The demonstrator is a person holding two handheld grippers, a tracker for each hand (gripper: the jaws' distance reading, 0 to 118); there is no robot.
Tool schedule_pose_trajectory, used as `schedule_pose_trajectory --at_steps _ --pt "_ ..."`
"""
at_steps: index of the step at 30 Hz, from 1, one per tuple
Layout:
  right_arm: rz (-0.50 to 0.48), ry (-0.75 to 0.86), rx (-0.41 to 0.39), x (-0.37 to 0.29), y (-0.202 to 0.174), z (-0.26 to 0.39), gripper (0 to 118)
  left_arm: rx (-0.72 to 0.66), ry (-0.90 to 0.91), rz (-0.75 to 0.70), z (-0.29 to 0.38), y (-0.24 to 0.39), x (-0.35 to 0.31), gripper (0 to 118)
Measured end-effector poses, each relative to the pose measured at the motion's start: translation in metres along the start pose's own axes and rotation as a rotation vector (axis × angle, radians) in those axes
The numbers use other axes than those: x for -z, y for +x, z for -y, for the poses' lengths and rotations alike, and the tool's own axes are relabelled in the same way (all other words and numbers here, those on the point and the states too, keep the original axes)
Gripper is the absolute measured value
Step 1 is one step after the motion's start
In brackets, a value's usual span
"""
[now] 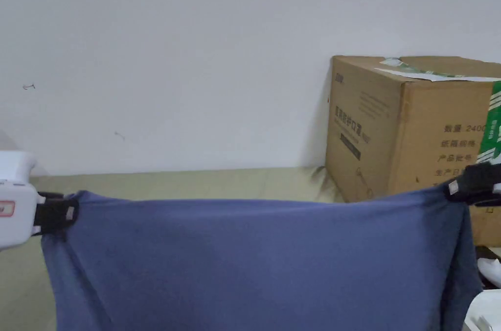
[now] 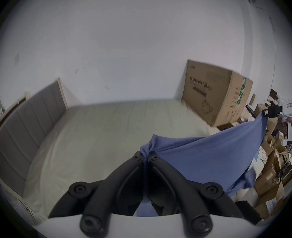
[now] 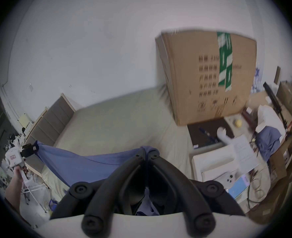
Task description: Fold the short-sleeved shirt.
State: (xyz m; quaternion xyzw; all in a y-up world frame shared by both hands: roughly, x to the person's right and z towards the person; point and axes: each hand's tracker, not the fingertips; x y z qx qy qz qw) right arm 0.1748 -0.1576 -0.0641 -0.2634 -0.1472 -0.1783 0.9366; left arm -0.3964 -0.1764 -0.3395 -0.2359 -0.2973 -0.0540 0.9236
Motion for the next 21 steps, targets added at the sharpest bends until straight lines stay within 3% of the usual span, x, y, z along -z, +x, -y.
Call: schedule_pose_trajectory --at_steps 8,13,21 --pt "0.022 0.143 -0.073 -0.041 -0.049 -0.074 1 -0.007 0.109 -0.039 -0.079 -0.004 -0.034 1" --pt "0.047 0.182 -0.058 -0.018 -0.068 -0.125 1 -0.069 0.150 -0.062 -0.116 -0.023 -0.016 1" --pt "0.105 0.311 -0.046 0.054 -0.104 -0.208 1 -0.151 0.218 -0.091 -0.174 -0.055 0.065 1"
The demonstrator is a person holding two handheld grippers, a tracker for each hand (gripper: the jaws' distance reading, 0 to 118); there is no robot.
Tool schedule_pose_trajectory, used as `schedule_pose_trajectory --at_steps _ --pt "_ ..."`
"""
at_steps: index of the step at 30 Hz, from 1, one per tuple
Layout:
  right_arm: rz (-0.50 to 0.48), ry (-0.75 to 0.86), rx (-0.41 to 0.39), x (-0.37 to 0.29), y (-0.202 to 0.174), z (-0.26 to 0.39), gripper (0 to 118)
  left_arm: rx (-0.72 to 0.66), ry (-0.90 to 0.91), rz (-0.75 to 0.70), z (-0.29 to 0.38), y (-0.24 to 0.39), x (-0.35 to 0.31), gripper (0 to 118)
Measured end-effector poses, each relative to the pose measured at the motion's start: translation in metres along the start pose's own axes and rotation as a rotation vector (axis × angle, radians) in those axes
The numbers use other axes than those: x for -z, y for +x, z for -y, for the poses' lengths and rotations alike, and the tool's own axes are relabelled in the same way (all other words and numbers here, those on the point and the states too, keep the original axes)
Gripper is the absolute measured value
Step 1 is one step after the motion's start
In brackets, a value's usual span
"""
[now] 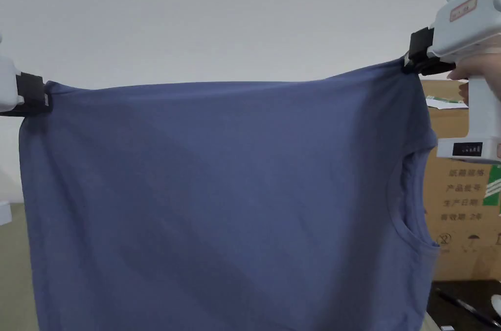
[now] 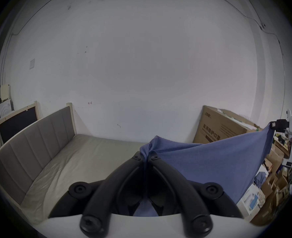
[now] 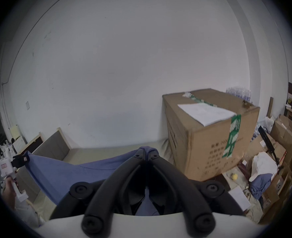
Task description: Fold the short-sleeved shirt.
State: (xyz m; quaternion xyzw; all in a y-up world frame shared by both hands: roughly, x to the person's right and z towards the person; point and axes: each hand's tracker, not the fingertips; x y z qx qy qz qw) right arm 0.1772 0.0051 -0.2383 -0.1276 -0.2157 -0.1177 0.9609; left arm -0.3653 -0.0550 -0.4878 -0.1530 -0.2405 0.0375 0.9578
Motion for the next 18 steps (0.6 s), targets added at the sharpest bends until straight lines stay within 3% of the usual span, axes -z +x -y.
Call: schedule_pose_trajectory --at_steps 5,8,10,14,18 --pt "0.037 0.123 -0.115 0.034 -0.025 -0.034 1 -0.005 0.070 -0.028 -0.026 0.001 0.047 1" --pt "0.070 0.217 -0.202 0.041 -0.039 -0.028 1 -0.002 0.112 -0.039 -0.023 0.002 0.067 1" --pt "0.090 0.245 -0.218 0.050 -0.041 -0.017 1 -0.017 0.135 -0.026 -0.012 0.002 0.078 1" --pt "0.122 0.216 -0.222 0.082 -0.027 0.045 1 -0.015 0.094 0.001 0.047 0.003 0.102 1" --pt "0.112 0.027 -0.159 0.117 0.001 0.173 1 -0.055 -0.096 -0.011 0.165 0.002 0.127 1"
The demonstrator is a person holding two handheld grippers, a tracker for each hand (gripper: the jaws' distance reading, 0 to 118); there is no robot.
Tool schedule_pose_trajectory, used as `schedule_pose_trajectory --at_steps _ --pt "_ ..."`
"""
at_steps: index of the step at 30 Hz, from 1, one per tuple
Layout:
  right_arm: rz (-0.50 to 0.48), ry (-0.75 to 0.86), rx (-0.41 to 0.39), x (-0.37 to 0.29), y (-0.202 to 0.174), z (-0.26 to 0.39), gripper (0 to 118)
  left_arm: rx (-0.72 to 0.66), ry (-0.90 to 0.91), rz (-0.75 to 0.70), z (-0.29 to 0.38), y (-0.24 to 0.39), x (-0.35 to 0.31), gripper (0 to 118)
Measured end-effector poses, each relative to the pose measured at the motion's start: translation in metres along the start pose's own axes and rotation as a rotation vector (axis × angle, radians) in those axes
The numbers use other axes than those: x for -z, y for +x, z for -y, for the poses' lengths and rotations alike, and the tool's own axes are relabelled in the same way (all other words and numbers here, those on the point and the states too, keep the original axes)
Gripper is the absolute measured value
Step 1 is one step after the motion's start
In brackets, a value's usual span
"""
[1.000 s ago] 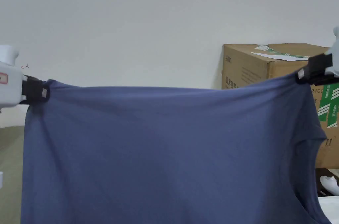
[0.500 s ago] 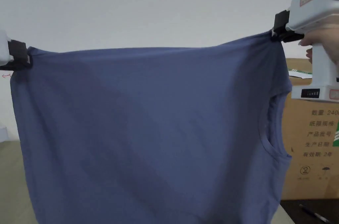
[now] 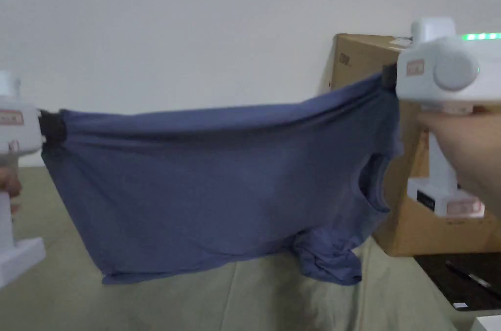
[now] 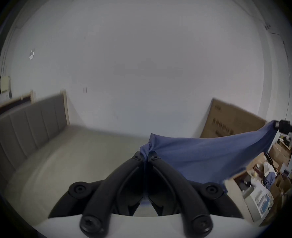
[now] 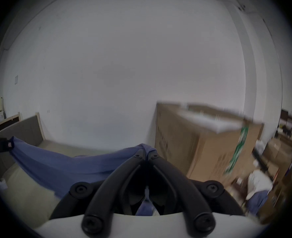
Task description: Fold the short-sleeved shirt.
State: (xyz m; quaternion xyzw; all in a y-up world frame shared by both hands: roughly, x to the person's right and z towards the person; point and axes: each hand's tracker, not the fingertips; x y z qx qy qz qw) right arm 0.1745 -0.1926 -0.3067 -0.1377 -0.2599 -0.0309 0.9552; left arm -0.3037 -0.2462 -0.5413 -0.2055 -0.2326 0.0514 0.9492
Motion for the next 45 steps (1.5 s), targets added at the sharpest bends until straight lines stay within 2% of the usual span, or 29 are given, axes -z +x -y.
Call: schedule_pose_trajectory --at_steps 3,6,9,10,11,16,22,25,29,32,35,36,37,38,40,41,42,43,45 --pt "-0.032 -0.221 0.043 0.005 0.005 0.124 1 -0.105 -0.141 0.060 0.108 -0.008 0.002 1" --pt "-0.046 -0.404 0.042 -0.017 0.019 0.238 1 -0.128 -0.278 0.052 0.205 -0.017 -0.014 1" --pt "-0.083 -0.497 0.081 -0.071 0.038 0.314 1 -0.138 -0.346 0.070 0.270 -0.027 -0.057 1" --pt "-0.092 -0.522 0.041 -0.090 0.043 0.328 1 -0.140 -0.361 0.077 0.284 -0.031 -0.072 1" --pt "-0.081 -0.519 0.038 -0.112 0.051 0.341 1 -0.141 -0.367 0.071 0.296 -0.042 -0.086 1" --pt "-0.094 -0.497 0.140 -0.206 0.089 0.349 1 -0.179 -0.334 0.080 0.317 -0.066 -0.175 1" --pt "-0.140 -0.428 0.121 -0.275 0.105 0.330 1 -0.140 -0.275 0.117 0.311 -0.068 -0.240 1" --pt "-0.150 -0.465 0.125 -0.282 0.105 0.337 1 -0.139 -0.314 0.095 0.321 -0.063 -0.247 1" --pt "-0.131 -0.593 0.165 -0.266 0.100 0.372 1 -0.024 -0.359 0.054 0.347 -0.063 -0.240 1" --pt "-0.073 -0.641 0.109 -0.254 0.099 0.395 1 -0.020 -0.385 0.036 0.362 -0.065 -0.236 1" --pt "-0.070 -0.643 0.124 -0.251 0.096 0.405 1 0.037 -0.391 0.011 0.371 -0.066 -0.237 3" --pt "-0.060 -0.642 0.119 -0.251 0.093 0.406 1 0.055 -0.397 0.007 0.373 -0.065 -0.236 8" --pt "-0.047 -0.641 0.099 -0.250 0.090 0.405 8 0.076 -0.406 0.006 0.375 -0.063 -0.236 21" --pt "-0.036 -0.636 0.077 -0.251 0.088 0.405 33 0.097 -0.406 -0.005 0.376 -0.062 -0.237 53" --pt "-0.019 -0.643 0.041 -0.252 0.086 0.398 109 0.097 -0.399 -0.026 0.372 -0.064 -0.241 111" --pt "-0.015 -0.648 0.046 -0.254 0.086 0.395 114 0.081 -0.394 -0.032 0.370 -0.066 -0.246 116" --pt "-0.016 -0.644 0.054 -0.259 0.086 0.391 110 0.046 -0.377 -0.039 0.367 -0.068 -0.250 116" --pt "-0.052 -0.539 0.107 -0.269 0.087 0.380 111 -0.011 -0.309 0.019 0.360 -0.068 -0.262 116" --pt "-0.055 -0.503 0.156 -0.280 0.084 0.366 113 -0.065 -0.282 0.024 0.351 -0.072 -0.275 116"
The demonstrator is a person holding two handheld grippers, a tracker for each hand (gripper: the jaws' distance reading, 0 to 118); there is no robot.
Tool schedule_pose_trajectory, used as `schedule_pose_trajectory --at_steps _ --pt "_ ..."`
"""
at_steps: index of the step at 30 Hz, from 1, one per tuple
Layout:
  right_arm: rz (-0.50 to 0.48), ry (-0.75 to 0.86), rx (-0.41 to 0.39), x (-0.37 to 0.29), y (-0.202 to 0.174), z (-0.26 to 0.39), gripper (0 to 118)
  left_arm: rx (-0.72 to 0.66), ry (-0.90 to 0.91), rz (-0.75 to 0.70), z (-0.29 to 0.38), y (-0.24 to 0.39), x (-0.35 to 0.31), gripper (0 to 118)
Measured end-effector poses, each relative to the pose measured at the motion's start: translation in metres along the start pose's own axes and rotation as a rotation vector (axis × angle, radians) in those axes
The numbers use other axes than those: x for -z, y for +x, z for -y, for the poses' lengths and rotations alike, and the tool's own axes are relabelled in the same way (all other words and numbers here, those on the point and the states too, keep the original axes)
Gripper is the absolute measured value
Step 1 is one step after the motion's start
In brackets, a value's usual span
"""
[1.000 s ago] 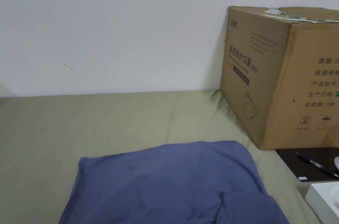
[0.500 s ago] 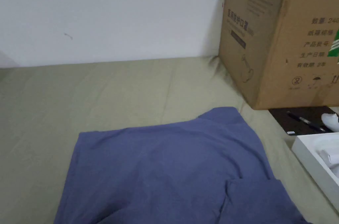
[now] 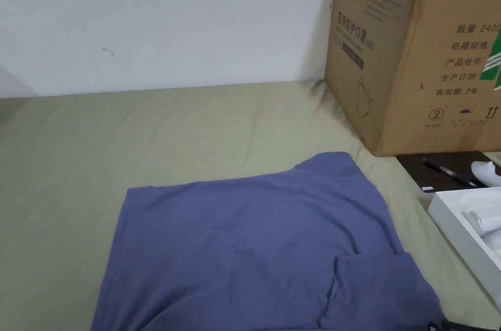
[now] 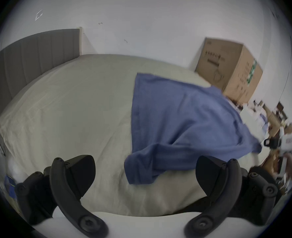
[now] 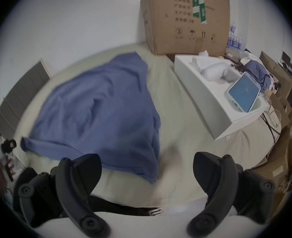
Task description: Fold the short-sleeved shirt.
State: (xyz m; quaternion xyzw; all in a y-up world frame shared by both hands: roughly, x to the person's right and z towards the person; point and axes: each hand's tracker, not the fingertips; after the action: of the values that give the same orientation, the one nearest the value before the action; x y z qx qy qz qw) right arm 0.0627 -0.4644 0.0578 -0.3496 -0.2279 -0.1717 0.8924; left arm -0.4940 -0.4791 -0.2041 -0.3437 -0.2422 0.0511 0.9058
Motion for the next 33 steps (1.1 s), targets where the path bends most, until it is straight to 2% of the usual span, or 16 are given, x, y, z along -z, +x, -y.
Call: schedule_pose_trajectory --at_steps 3,5,6,7,8,9,10,11,15,20,24,25,26,27,28,33 --pt "-0.010 0.083 0.007 -0.032 -0.011 -0.010 114 -0.014 0.055 0.014 -0.014 0.012 -0.028 116" --pt "0.032 0.153 -0.031 -0.053 -0.033 -0.022 111 -0.001 0.075 -0.003 -0.023 0.019 -0.043 116" --pt "0.024 0.208 -0.039 -0.064 -0.040 -0.025 104 0.008 0.082 -0.004 -0.032 0.030 -0.054 115" --pt "-0.013 0.286 -0.039 -0.077 -0.046 -0.027 89 0.024 0.114 0.021 -0.036 0.033 -0.063 111" --pt "-0.061 0.330 -0.034 -0.087 -0.052 -0.030 44 0.034 0.151 0.034 -0.039 0.036 -0.073 89" --pt "-0.112 0.339 -0.031 -0.093 -0.060 -0.036 3 0.048 0.182 0.033 -0.044 0.041 -0.081 53" --pt "-0.155 0.355 -0.038 -0.098 -0.070 -0.041 0 0.078 0.190 -0.015 -0.050 0.048 -0.087 7" --pt "-0.150 0.384 -0.047 -0.103 -0.074 -0.045 0 0.098 0.211 -0.067 -0.050 0.051 -0.091 0" --pt "-0.229 0.393 -0.068 -0.110 -0.084 -0.054 0 0.085 0.187 -0.029 -0.064 0.054 -0.097 0" --pt "-0.248 0.340 -0.139 -0.111 -0.109 -0.048 0 0.016 -0.273 -0.014 -0.075 0.035 -0.036 0" --pt "-0.259 0.275 -0.165 -0.101 -0.113 -0.043 0 -0.005 -0.348 -0.061 -0.063 0.014 0.006 5" --pt "-0.265 0.251 -0.168 -0.094 -0.111 -0.043 0 -0.010 -0.361 -0.053 -0.060 0.010 0.015 24" --pt "-0.264 0.236 -0.172 -0.092 -0.112 -0.041 0 -0.021 -0.374 -0.047 -0.058 0.006 0.022 72" --pt "-0.261 0.228 -0.175 -0.091 -0.113 -0.040 0 -0.033 -0.394 -0.052 -0.055 0.003 0.030 106" --pt "-0.259 0.218 -0.177 -0.090 -0.113 -0.038 0 -0.040 -0.414 -0.057 -0.051 0.000 0.040 118" --pt "-0.260 0.166 -0.163 -0.074 -0.108 -0.036 0 -0.007 -0.398 -0.095 -0.050 -0.001 0.067 114"
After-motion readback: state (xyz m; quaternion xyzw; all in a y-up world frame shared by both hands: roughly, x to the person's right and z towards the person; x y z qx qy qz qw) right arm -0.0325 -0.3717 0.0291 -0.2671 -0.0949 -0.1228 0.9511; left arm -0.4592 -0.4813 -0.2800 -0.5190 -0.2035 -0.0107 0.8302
